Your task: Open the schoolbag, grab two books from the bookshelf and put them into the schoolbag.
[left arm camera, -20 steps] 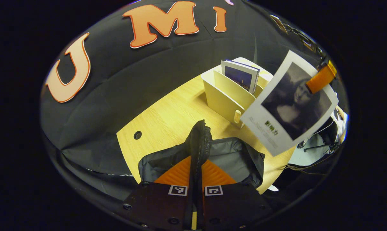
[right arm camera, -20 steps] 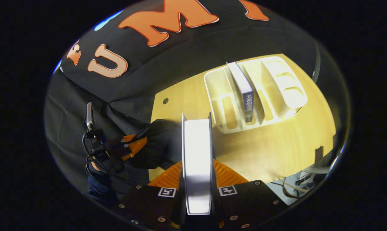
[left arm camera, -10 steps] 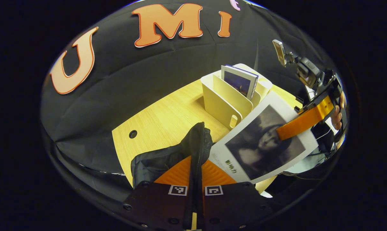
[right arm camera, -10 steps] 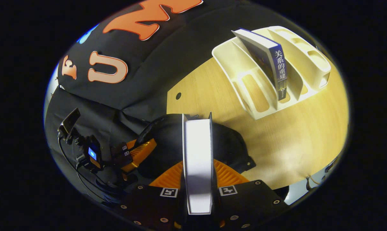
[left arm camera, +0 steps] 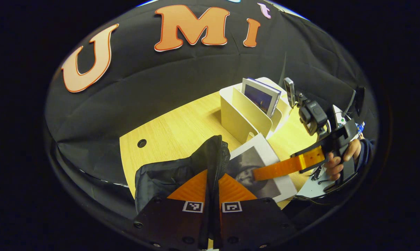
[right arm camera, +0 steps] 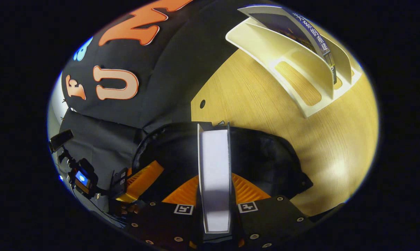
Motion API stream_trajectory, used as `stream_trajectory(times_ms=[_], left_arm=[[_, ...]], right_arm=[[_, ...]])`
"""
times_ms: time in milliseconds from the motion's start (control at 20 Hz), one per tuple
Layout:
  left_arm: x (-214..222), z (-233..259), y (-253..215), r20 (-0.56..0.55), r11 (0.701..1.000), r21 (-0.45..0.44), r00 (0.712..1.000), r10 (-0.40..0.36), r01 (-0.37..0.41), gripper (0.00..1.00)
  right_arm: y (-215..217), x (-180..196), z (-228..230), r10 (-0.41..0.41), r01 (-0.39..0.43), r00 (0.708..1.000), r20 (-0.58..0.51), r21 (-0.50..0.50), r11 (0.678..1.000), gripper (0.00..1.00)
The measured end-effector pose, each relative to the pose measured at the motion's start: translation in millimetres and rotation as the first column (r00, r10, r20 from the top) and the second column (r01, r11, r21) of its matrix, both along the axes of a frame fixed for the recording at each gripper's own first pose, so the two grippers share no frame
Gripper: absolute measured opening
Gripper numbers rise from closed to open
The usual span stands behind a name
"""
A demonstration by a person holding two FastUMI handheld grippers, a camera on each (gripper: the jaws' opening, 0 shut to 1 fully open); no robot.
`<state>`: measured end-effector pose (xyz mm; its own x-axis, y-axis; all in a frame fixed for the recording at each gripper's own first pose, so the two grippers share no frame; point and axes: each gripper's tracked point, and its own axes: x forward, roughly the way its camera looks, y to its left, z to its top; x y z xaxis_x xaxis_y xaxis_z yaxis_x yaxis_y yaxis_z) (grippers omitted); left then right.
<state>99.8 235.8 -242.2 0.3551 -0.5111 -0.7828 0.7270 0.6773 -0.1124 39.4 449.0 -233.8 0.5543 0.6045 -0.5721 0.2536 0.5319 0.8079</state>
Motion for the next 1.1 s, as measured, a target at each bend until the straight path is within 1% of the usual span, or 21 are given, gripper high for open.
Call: stream_trajectory(times_ms=[200,350,400,550,600,650,700,750,800,850,900,950,1000,1100], left_arm=[[-3,2,-9,-0.007,1.000,-0.014,1.000,0.012,-0.013,0.06],[-7,-1,-13,-0.014,1.000,-0.013,1.000,0.022,-0.023,0.06],[-8,-2,-15,-0.022,1.000,-0.016,1.000,0.020,-0.020,0.05],[-11,-5,-20,-0.026,1.000,-0.010,1.000,0.014,-0.014,0.05],[-11,-6,-19,-0.026,1.000,-0.007,1.000,0.014,-0.014,0.06],[-10,-7,-19,-0.029,1.000,-0.004,0.999,0.017,-0.017,0.06],[-9,-7,-19,-0.032,1.000,-0.002,0.999,0.020,-0.020,0.06],[-8,-7,-19,-0.034,1.000,0.002,0.999,0.024,-0.024,0.06],[-6,-9,-19,-0.031,1.000,0.008,0.999,0.028,-0.027,0.06],[-4,-11,-20,-0.030,1.000,0.011,0.999,0.028,-0.028,0.06],[-6,-12,-20,-0.030,0.999,0.014,0.999,0.030,-0.030,0.06],[-7,-13,-21,-0.030,0.999,0.013,0.999,0.031,-0.031,0.06],[-9,-14,-21,-0.029,0.999,0.016,0.999,0.029,-0.029,0.06],[-12,-16,-19,-0.022,0.999,0.035,0.999,0.030,-0.029,0.06]], right_arm=[[24,13,-18,-0.019,0.018,0.999,0.026,0.025,1.000,0.31],[39,14,-30,-0.046,0.045,0.999,0.017,0.064,0.997,0.31],[46,16,-34,-0.049,0.048,0.999,0.011,0.086,0.995,0.31],[58,19,-48,-0.046,0.045,0.999,0.013,0.113,0.993,0.31],[58,19,-50,-0.041,0.040,0.999,0.010,0.117,0.992,0.20],[57,17,-54,-0.035,0.036,0.999,-0.005,0.098,0.995,0.31],[55,15,-58,-0.023,0.025,0.999,-0.022,0.074,0.997,0.22],[48,12,-69,-0.007,0.008,0.999,-0.046,0.014,1.000,0.37],[42,2,-75,0.029,-0.031,0.997,-0.068,-0.035,0.999,0.45],[40,-5,-78,0.062,-0.067,0.995,-0.077,-0.075,0.995,0.35],[35,-10,-81,0.090,-0.099,0.993,-0.081,-0.110,0.989,0.58],[30,-19,-80,0.120,-0.131,0.989,-0.088,-0.141,0.981,0.83],[25,-23,-81,0.141,-0.155,0.986,-0.094,-0.171,0.973,0.92],[11,-30,-75,0.170,-0.189,0.980,-0.100,-0.225,0.956,0.96]])
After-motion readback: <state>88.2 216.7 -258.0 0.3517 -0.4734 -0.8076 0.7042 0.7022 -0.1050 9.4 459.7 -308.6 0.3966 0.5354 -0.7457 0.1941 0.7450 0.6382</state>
